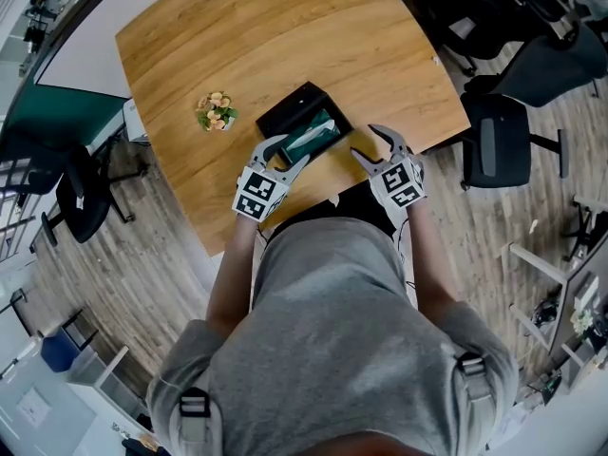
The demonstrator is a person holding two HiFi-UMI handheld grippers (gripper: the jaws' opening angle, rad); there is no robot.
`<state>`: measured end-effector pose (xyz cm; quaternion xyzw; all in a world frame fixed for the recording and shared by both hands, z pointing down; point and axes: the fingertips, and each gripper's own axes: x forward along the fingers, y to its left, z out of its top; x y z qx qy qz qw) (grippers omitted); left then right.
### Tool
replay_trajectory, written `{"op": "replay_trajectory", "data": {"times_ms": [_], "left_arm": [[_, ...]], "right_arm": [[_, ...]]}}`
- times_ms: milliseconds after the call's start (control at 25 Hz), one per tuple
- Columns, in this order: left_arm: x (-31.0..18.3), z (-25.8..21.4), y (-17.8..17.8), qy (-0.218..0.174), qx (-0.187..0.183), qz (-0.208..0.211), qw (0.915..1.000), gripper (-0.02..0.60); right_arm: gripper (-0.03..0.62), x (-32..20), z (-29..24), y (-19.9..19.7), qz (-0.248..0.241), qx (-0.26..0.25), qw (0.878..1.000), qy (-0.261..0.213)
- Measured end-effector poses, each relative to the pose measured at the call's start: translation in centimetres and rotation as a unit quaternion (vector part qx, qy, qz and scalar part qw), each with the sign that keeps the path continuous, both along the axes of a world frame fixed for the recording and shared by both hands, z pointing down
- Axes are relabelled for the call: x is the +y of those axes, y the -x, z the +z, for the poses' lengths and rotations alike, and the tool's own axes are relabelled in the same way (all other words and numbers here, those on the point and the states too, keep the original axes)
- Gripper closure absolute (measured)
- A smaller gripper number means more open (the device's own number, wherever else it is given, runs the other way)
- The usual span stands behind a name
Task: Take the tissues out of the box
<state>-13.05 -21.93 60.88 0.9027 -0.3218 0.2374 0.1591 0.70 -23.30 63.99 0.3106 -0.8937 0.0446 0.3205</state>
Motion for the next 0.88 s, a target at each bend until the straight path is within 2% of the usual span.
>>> {"op": "replay_trajectory", "data": {"times_ms": [160,480,880], "left_arm": [[-0.5,1.0,-0.2,0.004,-0.016,0.000,0.9999,0.344],[-1.3,3.0,0.0,0.013,-0.046,0.004,0.9988,0.344],[-1.6,5.7,-0.9,0.029,-0.106,0.037,0.9932,0.344]], "right_arm": [[0.321,-1.1,-0.1,-0.5,0.009,-0.018,1.000,0.003],[0.319,-2.1,1.6,-0.6,0.001,-0.013,1.000,0.014],[0.321,-2.8,2.7,-0.7,0.004,-0.034,0.999,0.036]]}}
